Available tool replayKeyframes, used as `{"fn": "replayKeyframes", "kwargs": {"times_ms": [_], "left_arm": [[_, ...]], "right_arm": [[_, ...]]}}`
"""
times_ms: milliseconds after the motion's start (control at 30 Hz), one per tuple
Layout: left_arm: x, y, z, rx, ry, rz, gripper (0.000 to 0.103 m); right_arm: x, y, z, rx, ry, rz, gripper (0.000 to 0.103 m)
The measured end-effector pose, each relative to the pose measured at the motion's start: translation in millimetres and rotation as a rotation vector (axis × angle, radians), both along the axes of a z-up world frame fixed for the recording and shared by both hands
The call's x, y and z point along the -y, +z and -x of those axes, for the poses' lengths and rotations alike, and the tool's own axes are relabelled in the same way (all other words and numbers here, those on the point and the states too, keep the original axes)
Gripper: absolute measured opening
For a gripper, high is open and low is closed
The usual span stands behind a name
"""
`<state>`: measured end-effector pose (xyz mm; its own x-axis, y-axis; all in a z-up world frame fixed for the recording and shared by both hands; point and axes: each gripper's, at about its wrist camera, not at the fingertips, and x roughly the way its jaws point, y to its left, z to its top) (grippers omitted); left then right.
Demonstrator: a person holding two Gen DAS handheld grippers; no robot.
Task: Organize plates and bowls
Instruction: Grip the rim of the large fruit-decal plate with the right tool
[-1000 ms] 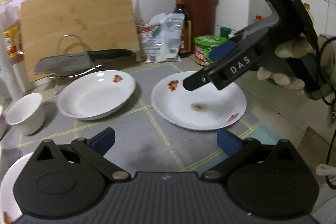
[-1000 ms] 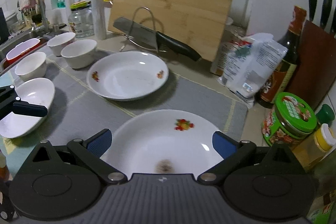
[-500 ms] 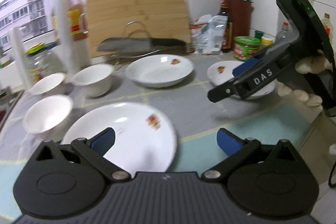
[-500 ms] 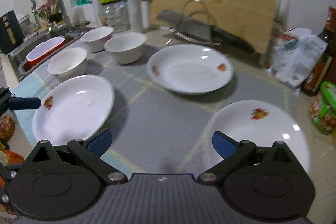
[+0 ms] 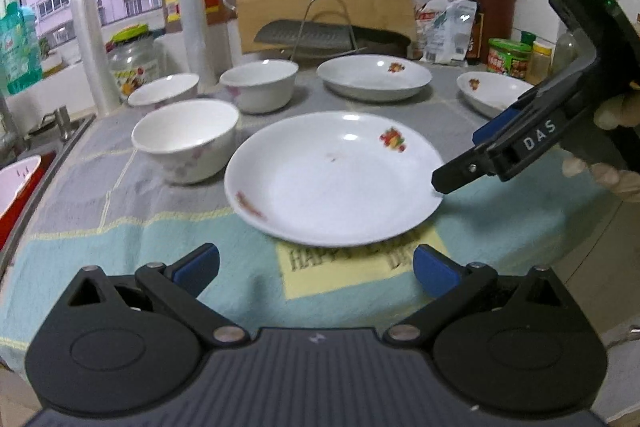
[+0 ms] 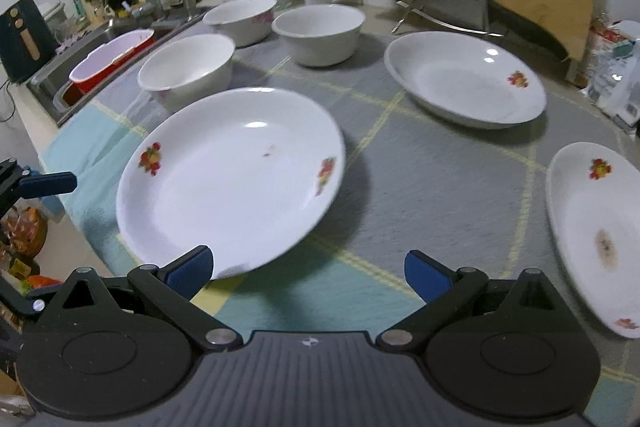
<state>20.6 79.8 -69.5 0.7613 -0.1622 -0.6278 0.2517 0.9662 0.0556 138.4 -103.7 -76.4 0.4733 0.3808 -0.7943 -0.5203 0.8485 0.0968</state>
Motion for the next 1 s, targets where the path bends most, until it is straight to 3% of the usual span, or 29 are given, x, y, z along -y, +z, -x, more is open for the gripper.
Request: {"fn": "replayKeyframes", "kwargs": {"times_ms": [600, 733, 1000], "left_arm": [[7, -23, -24, -0.091, 0.060, -0.056, 0.102], [7, -24, -29, -0.108, 0.032, -0.070, 0.102], [-10, -28, -39, -0.135, -0.095, -0.009, 0.102]], "right_arm": [[-33, -22, -48, -0.035, 0.168, 0.021, 0.103], [-37, -22, -52, -0.044, 0.181, 0.040, 0.103], [-37, -22, -55, -0.066, 0.138, 0.022, 0.103]]}}
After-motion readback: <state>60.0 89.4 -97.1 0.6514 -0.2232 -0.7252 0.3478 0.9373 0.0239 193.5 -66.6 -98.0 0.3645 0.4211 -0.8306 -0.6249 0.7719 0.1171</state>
